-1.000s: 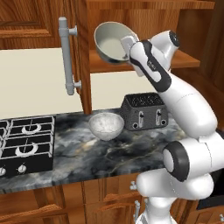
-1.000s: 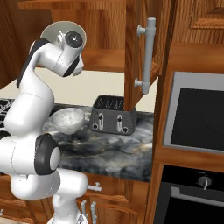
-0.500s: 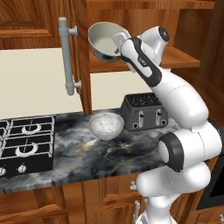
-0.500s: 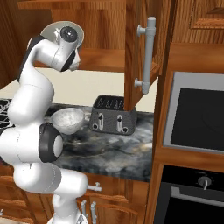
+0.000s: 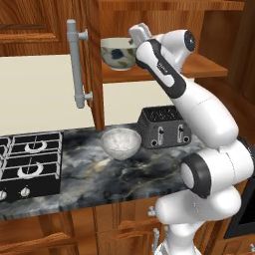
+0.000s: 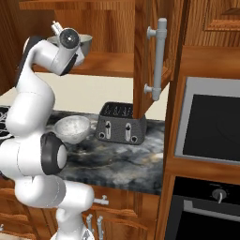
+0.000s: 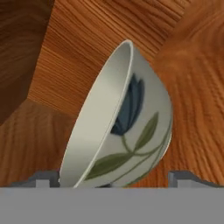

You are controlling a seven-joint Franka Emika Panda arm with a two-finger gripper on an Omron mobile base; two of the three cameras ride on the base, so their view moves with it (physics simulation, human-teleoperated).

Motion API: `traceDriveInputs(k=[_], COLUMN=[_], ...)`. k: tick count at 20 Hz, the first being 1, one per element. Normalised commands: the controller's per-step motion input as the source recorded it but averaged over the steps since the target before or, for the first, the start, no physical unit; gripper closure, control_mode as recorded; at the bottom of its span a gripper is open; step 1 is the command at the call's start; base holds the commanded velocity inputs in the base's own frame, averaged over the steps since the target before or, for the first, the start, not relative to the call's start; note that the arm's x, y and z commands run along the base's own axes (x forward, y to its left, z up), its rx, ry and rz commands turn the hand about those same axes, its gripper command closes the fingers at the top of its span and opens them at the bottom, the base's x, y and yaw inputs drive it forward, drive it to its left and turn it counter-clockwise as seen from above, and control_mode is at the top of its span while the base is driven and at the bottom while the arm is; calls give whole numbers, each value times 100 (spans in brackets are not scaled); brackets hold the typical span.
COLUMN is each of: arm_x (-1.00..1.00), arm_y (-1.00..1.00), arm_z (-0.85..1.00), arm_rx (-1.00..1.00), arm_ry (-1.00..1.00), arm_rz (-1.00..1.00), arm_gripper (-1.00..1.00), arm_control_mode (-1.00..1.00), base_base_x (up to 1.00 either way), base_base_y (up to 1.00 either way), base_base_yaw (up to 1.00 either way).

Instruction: Open the cabinet. Pick the bowls from the counter and place them in the cabinet. Then close the cabinet.

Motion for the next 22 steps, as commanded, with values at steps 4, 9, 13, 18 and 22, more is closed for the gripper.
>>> traceDriveInputs(k=[4, 9, 13, 18, 22], arm_x=[-24, -53, -61, -47, -57], arm_y=[0, -1, -9, -12, -32], arm_z=[19, 0, 0, 6, -18], arm_rx=[0, 0, -1, -2, 0], arm_ry=[-15, 14, 25, 26, 15], arm_rz=[0, 0, 0, -1, 0], arm_gripper=[-100, -100, -100, -100, -100], arm_control_mode=[-100, -100, -100, -100, -100], base_base_x=[0, 0, 0, 0, 0], base_base_y=[0, 0, 0, 0, 0], base_base_yaw=[0, 0, 0, 0, 0])
